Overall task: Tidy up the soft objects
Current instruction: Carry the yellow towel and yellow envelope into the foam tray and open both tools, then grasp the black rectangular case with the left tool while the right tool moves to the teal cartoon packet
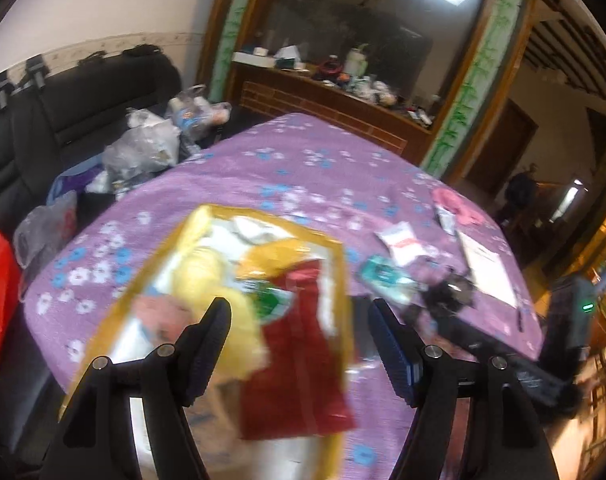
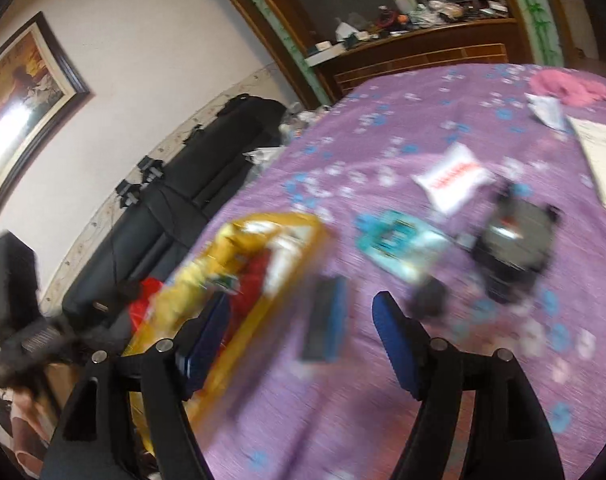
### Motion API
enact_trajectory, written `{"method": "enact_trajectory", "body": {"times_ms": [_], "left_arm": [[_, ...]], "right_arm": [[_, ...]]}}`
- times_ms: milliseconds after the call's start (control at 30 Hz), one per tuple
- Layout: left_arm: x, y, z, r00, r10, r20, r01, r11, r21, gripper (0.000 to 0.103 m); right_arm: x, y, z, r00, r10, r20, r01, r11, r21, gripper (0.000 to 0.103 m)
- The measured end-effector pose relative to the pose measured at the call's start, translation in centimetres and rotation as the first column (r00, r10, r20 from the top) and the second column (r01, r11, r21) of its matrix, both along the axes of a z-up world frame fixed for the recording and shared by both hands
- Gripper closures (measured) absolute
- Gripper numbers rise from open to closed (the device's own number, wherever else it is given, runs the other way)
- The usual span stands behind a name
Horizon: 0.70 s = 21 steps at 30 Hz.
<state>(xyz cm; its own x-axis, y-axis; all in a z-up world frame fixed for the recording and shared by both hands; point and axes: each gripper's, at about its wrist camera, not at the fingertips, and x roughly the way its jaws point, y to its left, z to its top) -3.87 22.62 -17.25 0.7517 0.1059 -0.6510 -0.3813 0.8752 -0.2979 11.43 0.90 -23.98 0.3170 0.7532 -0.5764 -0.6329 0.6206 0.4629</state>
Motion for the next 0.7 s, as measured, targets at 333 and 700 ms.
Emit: {"method": "enact_trajectory", "body": {"times_ms": [333, 700], "left_arm": [[3.3, -6.9, -0.6, 0.983, -0.172, -0.060, 0.174, 0.984, 0.023, 0.028], [6.5, -9.2, -3.9, 0.948, -0.246, -0.201, 0.262, 0.963, 0.057, 0.029]], "right_arm": [[2.0, -3.4, -3.0, 0.988, -0.111, -0.109, 0.117, 0.992, 0.046, 0.030], [2.4, -4.2, -3.9, 0.976, -0.152, -0.154, 0.158, 0.987, 0.029, 0.030]]}}
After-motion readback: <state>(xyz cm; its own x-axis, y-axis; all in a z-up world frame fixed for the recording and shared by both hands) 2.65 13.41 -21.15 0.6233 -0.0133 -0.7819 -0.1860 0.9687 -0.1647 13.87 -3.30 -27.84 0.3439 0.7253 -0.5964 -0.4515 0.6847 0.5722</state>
